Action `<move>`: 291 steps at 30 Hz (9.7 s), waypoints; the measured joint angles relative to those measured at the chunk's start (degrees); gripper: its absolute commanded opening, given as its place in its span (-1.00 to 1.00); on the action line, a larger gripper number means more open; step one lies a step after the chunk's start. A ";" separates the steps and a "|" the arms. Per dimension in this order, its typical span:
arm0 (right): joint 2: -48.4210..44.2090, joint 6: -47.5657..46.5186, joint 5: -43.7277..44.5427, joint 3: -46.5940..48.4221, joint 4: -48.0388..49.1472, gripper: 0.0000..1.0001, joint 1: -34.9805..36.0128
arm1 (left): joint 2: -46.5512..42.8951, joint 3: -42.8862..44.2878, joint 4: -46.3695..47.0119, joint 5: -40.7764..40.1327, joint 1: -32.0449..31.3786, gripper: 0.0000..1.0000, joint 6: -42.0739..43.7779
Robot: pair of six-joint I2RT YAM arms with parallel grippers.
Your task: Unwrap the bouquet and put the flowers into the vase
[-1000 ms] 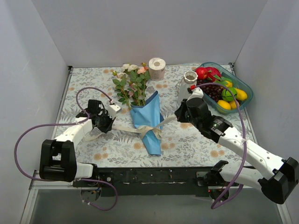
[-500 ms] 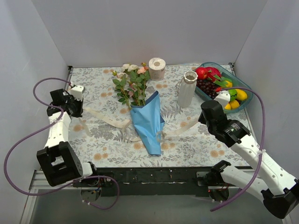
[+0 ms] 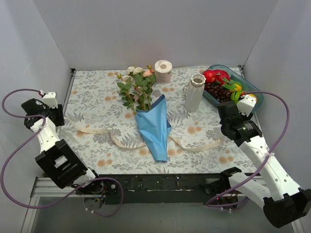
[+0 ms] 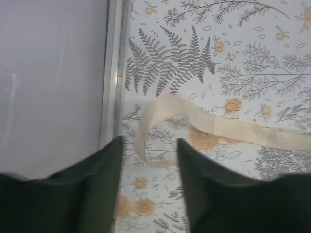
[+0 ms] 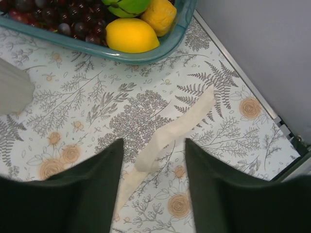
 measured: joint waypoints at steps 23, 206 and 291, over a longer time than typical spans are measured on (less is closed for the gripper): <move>7.06 -16.11 -42.80 -4.13 34.77 0.87 11.15 | 2.97 20.06 -23.34 22.99 -16.15 0.96 -0.79; 47.43 -31.19 7.02 49.22 25.83 -0.34 50.14 | 3.98 11.54 -23.67 31.71 2.40 0.96 -0.66; 64.74 -125.94 33.73 15.56 116.32 0.60 62.42 | 17.42 30.42 -44.39 39.12 7.34 0.93 4.83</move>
